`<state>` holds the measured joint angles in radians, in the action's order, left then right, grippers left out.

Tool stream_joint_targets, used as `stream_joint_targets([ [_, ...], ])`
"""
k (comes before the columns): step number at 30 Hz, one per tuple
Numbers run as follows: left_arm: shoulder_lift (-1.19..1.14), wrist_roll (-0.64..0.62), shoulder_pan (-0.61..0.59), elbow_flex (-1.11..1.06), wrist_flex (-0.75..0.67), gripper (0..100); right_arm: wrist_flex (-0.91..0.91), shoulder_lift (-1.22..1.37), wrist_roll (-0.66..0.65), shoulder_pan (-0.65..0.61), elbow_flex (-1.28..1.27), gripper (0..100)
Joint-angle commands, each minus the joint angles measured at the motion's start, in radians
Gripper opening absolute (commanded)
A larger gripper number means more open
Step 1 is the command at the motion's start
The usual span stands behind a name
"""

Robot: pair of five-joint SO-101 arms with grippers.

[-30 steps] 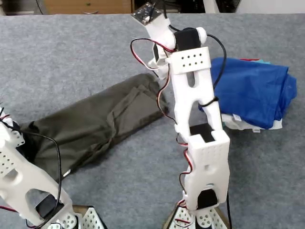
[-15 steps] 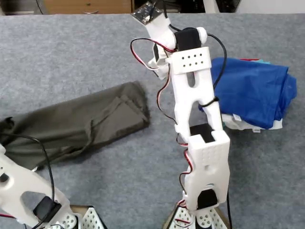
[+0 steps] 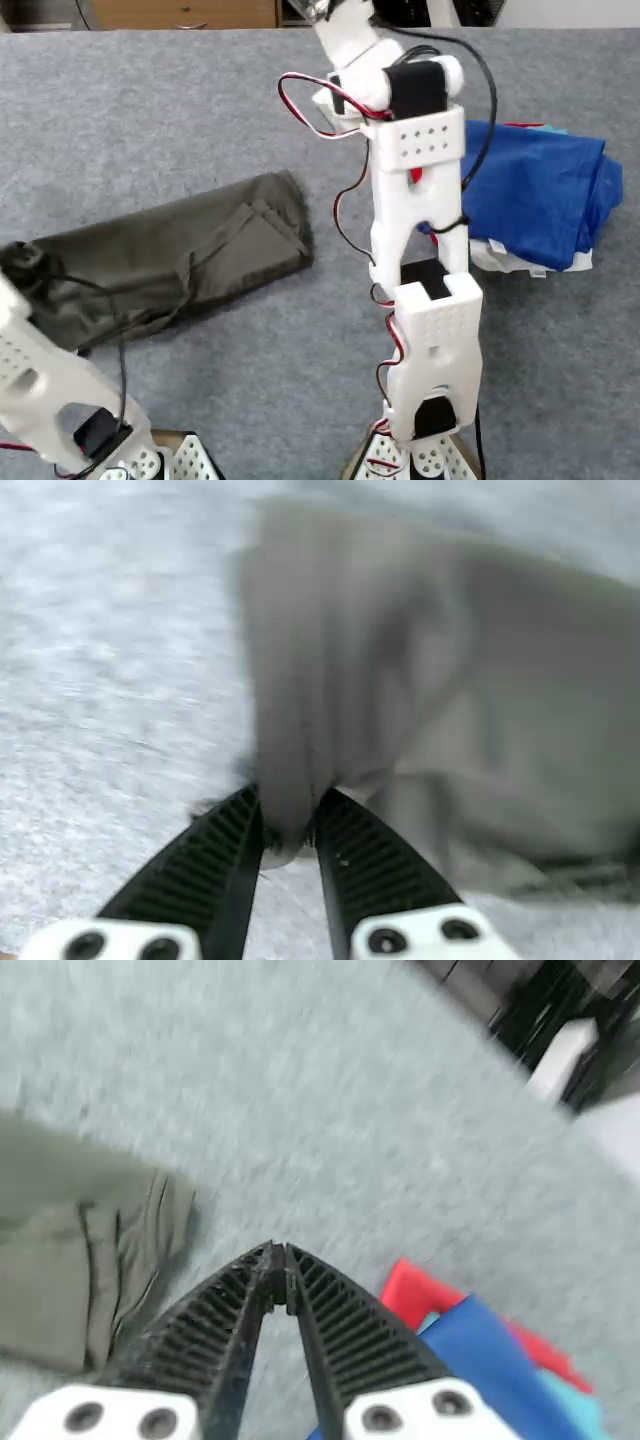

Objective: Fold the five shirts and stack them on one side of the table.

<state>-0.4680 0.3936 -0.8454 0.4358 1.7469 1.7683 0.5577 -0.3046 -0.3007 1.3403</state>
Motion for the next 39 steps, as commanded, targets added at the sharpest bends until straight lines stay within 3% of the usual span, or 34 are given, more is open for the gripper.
stream_joint_targets([
  [1, 0.245, -0.002, 0.17, -0.129, 0.014, 2, 0.015, -0.061, -0.002, 0.03, 0.148, 0.2],
  [7, 0.443, -0.129, 0.459, -0.226, 0.012, 2, 0.02, -0.064, 0.021, 0.111, 0.22, 0.2],
  [14, 0.444, -0.307, 0.726, -0.23, 0.012, 2, 0.017, -0.062, 0.068, 0.209, 0.268, 0.2],
  [20, 0.4, -0.436, 0.913, -0.167, 0.009, 2, 0.017, -0.059, 0.068, 0.213, 0.278, 0.2],
  [30, 0.062, -0.559, 1.03, 0.14, 0.011, 2, 0.017, -0.058, 0.068, 0.211, 0.275, 0.2],
  [39, -0.051, -0.601, 1.128, 0.347, 0.011, 2, 0.014, -0.041, 0.068, 0.209, 0.282, 0.2],
])
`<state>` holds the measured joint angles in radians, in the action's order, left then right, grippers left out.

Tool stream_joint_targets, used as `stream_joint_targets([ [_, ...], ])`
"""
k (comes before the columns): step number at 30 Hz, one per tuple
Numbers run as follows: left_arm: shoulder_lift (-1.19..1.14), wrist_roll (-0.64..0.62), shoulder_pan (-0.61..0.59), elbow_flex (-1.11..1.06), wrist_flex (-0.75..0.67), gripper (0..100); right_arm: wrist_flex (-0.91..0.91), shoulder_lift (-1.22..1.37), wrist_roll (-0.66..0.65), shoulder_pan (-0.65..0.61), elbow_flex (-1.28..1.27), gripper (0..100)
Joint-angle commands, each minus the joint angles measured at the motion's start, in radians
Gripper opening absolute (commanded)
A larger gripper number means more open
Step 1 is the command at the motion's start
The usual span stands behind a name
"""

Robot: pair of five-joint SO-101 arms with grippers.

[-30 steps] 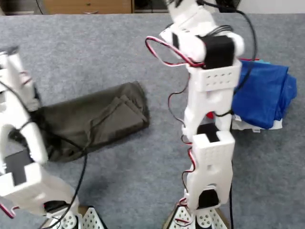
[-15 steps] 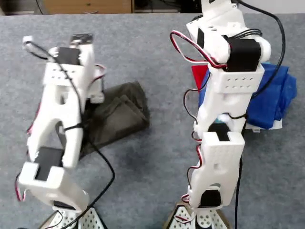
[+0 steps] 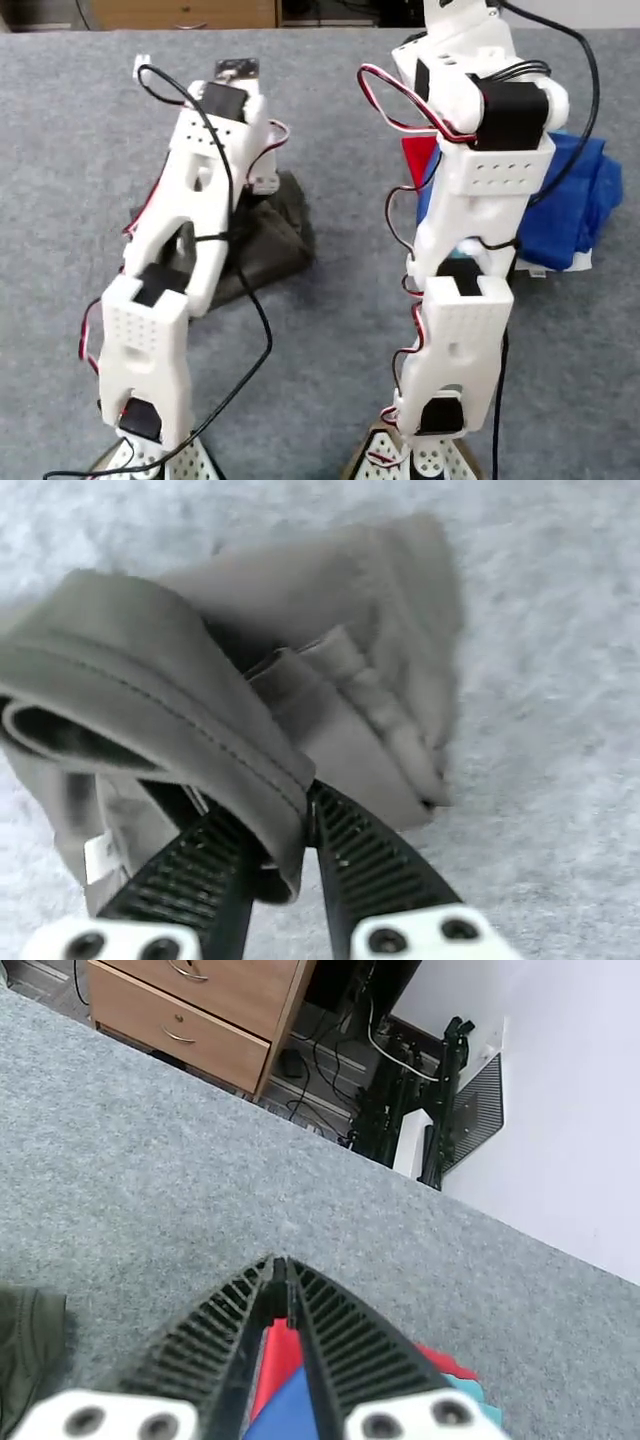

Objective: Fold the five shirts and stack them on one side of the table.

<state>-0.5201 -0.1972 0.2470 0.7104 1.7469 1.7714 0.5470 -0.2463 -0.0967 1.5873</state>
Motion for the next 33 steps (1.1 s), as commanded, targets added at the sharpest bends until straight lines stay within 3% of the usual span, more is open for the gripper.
stream_joint_targets([
  [1, -0.007, -0.011, 0.048, 0.078, 0.011, 2, 0.011, -0.021, 0.009, 0.004, 0.035, 0.2],
  [15, -0.056, -0.032, 0.074, 0.089, 0.011, 3, 0.012, -0.004, 0.009, -0.038, 0.036, 0.2],
  [21, -0.041, -0.048, 0.054, 0.097, 0.012, 25, 0.011, -0.001, 0.009, -0.038, 0.036, 0.2],
  [26, 0.051, -0.017, -0.069, 0.161, 0.012, 21, 0.011, 0.001, 0.009, -0.038, 0.036, 0.2],
  [31, 0.189, 0.048, -0.276, 0.17, 0.012, 3, 0.011, 0.002, 0.009, -0.056, 0.028, 0.2],
  [33, 0.248, 0.071, -0.382, 0.153, 0.014, 2, 0.012, 0.008, 0.009, -0.084, 0.027, 0.2],
])
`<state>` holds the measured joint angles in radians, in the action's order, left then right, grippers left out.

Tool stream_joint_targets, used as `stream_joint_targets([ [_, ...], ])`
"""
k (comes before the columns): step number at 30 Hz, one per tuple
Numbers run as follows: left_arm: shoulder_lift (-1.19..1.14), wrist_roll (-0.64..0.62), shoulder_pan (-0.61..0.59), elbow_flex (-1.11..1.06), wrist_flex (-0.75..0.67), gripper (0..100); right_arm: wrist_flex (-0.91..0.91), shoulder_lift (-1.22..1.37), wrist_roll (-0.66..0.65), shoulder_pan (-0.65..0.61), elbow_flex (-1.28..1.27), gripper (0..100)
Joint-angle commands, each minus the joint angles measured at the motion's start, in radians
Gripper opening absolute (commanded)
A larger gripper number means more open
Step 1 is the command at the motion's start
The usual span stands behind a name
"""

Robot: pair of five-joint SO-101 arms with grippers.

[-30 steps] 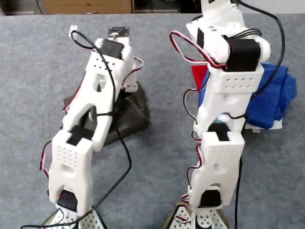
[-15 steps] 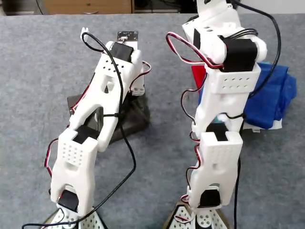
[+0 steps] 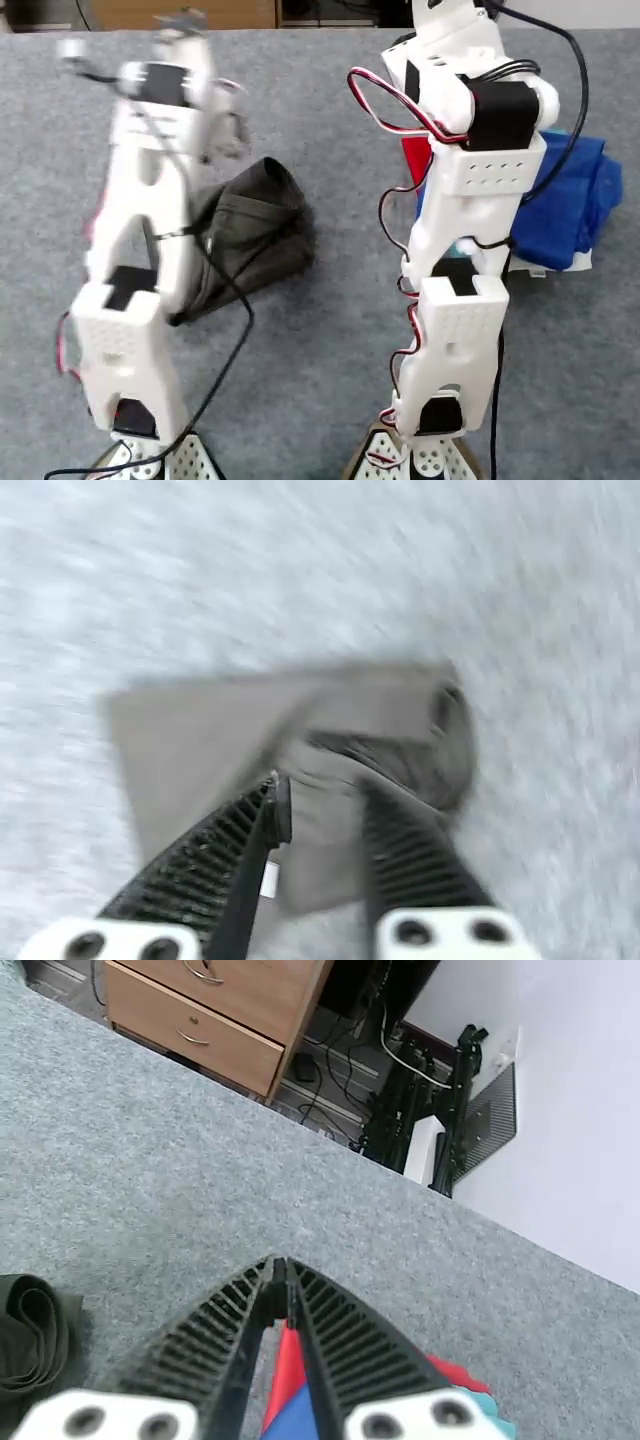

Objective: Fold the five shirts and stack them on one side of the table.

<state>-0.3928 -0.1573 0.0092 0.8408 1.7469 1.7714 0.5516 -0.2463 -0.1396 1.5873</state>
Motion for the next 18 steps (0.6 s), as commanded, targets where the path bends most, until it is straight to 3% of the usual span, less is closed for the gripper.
stream_joint_targets([
  [1, 0.15, 0.037, -0.199, 0.005, 0.014, 3, 0.014, 0.015, 0.009, -0.058, 0.027, 0.2],
  [10, 0.452, 0.213, -0.555, -0.371, 0.012, 2, 0.015, 0.143, 0.017, -0.257, 0.027, 0.2],
  [18, 0.599, 0.299, -0.829, -0.569, 0.012, 2, 0.015, 0.206, 0.012, -0.43, -0.061, 0.2],
])
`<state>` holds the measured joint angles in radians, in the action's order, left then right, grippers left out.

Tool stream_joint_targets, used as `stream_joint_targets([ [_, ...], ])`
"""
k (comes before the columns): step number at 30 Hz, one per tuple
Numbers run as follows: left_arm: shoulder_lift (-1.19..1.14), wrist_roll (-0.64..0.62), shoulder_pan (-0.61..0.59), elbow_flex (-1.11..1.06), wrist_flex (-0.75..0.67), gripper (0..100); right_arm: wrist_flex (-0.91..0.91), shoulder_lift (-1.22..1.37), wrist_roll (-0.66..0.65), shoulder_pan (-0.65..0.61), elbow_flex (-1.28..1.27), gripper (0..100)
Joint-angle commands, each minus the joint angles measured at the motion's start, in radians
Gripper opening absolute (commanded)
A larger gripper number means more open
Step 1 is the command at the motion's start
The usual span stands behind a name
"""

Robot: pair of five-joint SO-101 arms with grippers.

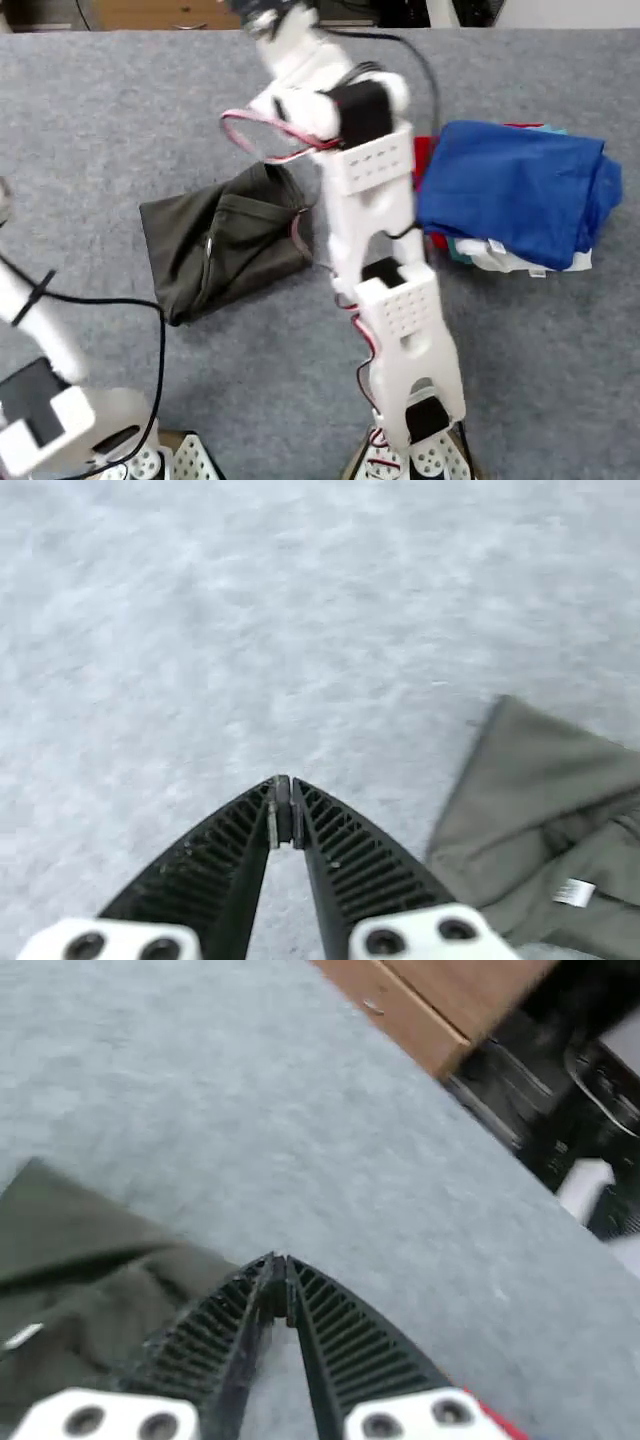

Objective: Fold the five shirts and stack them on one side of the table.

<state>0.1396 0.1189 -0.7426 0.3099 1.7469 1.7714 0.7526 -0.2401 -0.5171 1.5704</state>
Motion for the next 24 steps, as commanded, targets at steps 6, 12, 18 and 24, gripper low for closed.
stream_joint_targets([
  [6, 0.131, 0.057, -0.18, -0.141, 0.012, 2, 0.015, -0.012, 0.006, -0.101, -0.275, 0.2],
  [12, 0.242, 0.104, -0.19, -0.221, 0.012, 2, 0.015, -0.122, 0.003, -0.153, -0.418, 0.4],
  [18, 0.274, 0.104, -0.19, -0.258, 0.011, 2, 0.012, -0.153, 0.002, -0.156, -0.464, 0.3],
  [24, 0.274, 0.104, -0.189, -0.258, 0.011, 2, 0.012, -0.153, 0.002, -0.154, -0.481, 0.2],
])
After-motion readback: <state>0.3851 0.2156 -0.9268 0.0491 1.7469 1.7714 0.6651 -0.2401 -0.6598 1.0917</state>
